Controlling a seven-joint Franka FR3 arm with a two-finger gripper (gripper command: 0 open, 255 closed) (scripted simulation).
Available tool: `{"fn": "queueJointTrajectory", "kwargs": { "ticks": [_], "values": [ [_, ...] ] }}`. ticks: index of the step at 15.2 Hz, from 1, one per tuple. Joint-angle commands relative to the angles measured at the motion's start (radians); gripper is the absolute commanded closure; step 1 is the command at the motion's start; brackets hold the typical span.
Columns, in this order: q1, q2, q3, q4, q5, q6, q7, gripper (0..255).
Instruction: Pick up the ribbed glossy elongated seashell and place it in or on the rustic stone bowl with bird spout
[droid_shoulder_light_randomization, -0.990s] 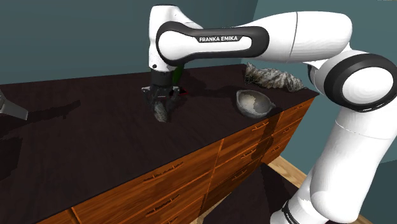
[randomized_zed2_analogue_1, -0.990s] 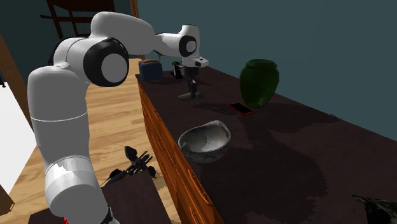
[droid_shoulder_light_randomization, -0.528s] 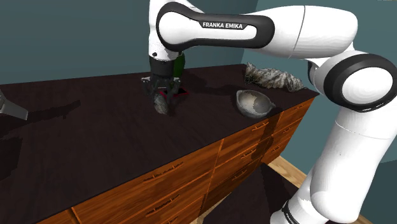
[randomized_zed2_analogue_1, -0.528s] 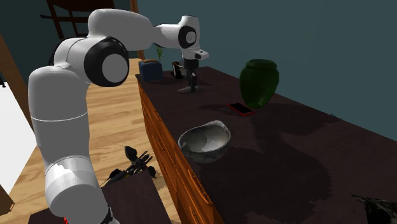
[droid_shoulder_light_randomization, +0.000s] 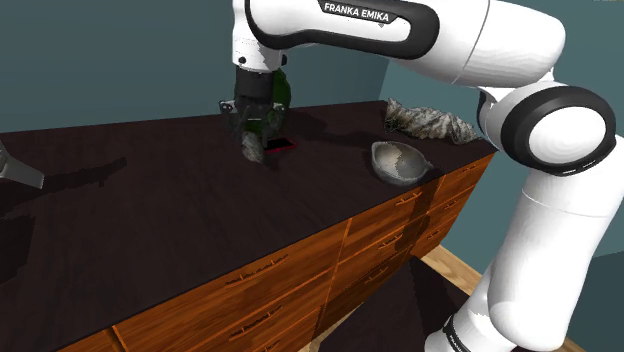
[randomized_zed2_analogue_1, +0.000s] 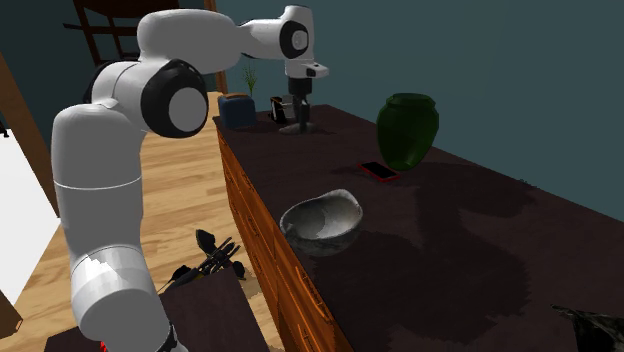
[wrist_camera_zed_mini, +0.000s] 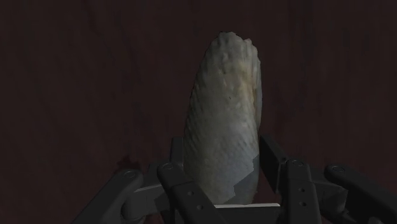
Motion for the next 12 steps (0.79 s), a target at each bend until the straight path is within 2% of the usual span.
{"fn": "queueJointTrajectory", "kwargs": {
  "ticks": [1,10,11,12],
  "values": [
    [0.003,0.009,0.001,0.038,-0.003,-0.030,0.001,255],
    [0.033,0.084,0.005,0.269,-0.033,-0.190,0.013,255],
    [0.034,0.085,0.005,0.274,-0.033,-0.193,0.013,255],
    [0.007,0.037,0.000,0.206,-0.014,-0.172,-0.008,255]
  ]
}}
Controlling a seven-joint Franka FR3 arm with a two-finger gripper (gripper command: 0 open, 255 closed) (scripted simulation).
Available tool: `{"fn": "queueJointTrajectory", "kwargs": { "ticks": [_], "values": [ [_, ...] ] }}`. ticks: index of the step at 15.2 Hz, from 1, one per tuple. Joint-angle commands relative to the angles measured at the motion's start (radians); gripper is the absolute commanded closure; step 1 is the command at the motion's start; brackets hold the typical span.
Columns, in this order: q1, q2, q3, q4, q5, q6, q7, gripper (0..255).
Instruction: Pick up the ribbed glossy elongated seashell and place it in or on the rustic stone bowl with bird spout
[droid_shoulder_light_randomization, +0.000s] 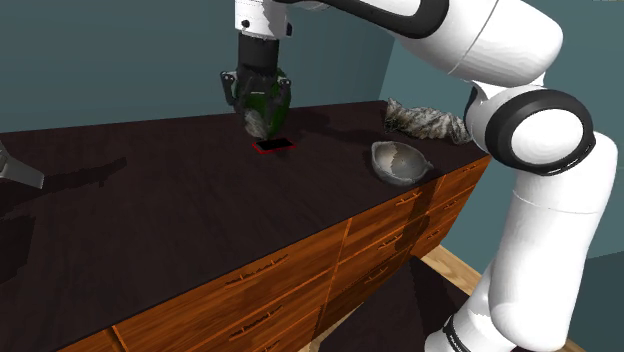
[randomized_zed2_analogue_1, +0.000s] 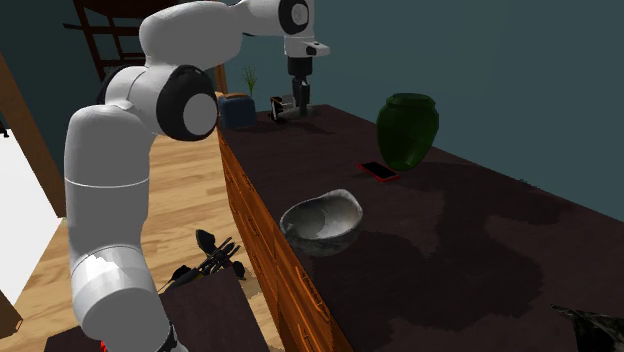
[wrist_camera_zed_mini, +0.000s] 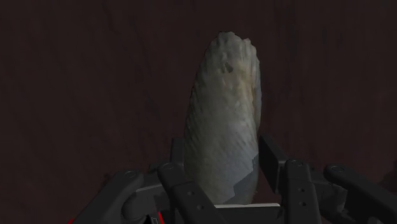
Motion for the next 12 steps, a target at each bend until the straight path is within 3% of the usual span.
{"fn": "queueJointTrajectory", "kwargs": {
  "ticks": [1,6,12],
  "values": [
    [-0.038,-0.069,-0.009,-0.089,0.028,0.025,-0.034,255],
    [-0.127,-0.258,-0.058,-0.324,0.099,0.079,-0.154,255],
    [-0.195,-0.431,-0.140,-0.518,0.143,0.101,-0.303,255]
  ]
}}
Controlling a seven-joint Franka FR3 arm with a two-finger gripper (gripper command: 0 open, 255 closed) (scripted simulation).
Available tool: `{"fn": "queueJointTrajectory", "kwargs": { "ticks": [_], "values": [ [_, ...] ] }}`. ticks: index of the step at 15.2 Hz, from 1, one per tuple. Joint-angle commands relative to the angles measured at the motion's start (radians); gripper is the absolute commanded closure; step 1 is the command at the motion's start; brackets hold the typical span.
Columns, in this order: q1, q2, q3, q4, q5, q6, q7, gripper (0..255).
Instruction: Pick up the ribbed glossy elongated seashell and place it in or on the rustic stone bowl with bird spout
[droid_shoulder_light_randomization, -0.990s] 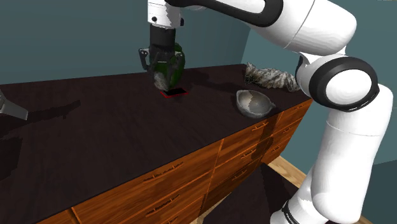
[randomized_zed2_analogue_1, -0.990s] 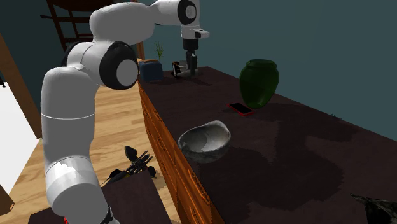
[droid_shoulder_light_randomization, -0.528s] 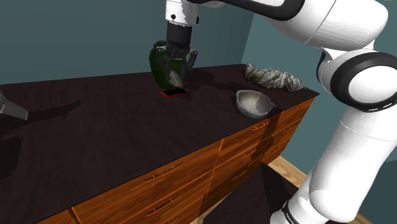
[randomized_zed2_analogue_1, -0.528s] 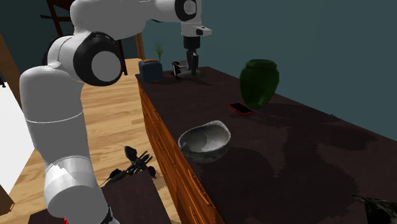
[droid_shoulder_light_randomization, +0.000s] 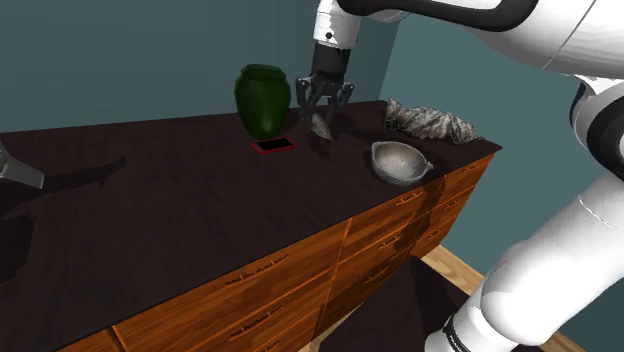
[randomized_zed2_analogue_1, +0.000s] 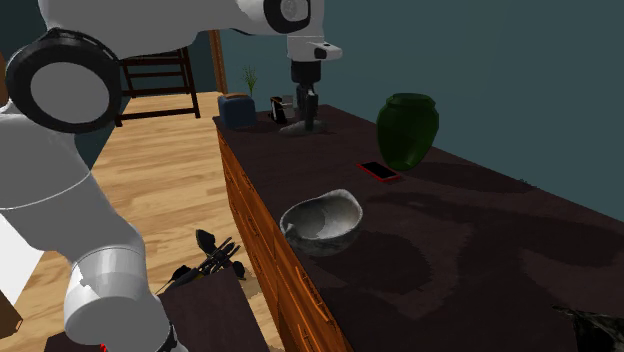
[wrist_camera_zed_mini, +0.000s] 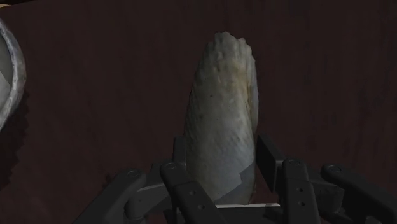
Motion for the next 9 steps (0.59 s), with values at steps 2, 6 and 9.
{"fn": "queueJointTrajectory", "kwargs": {
  "ticks": [2,6,9],
  "values": [
    [-0.028,-0.074,-0.045,-0.074,0.011,-0.002,-0.076,255],
    [-0.060,-0.156,-0.109,-0.158,0.012,-0.004,-0.172,255],
    [-0.083,-0.207,-0.157,-0.207,0.004,-0.009,-0.244,255]
  ]
}}
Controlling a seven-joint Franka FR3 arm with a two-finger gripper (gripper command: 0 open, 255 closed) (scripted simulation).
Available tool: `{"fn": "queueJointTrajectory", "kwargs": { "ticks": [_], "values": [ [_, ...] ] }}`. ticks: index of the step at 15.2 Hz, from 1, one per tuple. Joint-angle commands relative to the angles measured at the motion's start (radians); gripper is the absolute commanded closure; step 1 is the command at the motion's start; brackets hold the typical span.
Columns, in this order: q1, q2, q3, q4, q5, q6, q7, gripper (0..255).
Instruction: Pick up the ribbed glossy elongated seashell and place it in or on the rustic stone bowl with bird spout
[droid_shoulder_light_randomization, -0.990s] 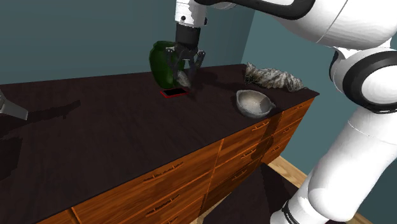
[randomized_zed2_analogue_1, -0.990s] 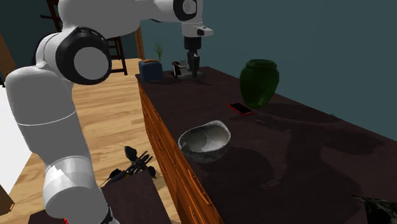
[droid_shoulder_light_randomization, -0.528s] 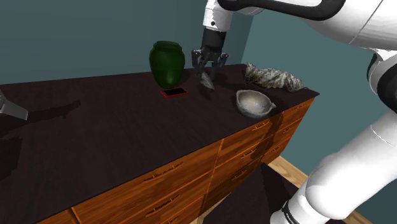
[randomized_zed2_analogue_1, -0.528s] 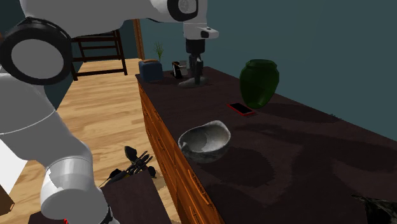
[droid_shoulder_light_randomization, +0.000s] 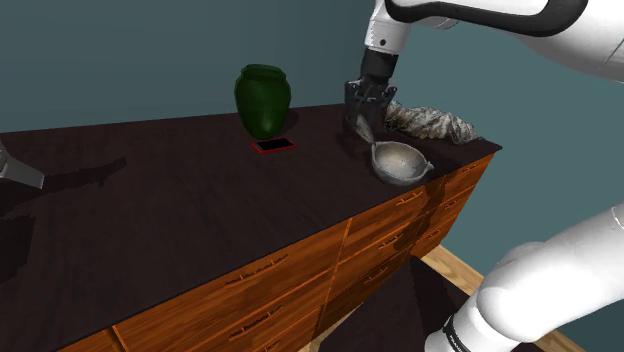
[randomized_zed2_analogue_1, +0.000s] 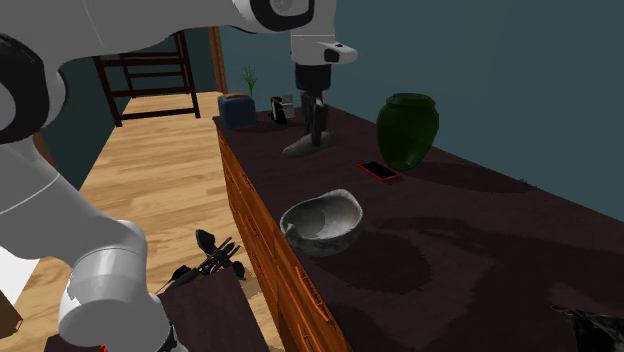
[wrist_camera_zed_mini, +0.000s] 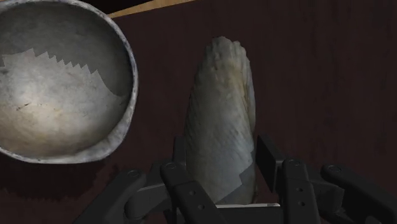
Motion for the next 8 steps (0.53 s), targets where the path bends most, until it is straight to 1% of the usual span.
{"fn": "queueJointTrajectory", "kwargs": {
  "ticks": [1,8],
  "values": [
    [-0.014,-0.033,-0.031,-0.030,-0.006,-0.005,-0.047,255],
    [-0.068,-0.109,-0.151,-0.096,-0.048,-0.021,-0.215,255]
  ]
}}
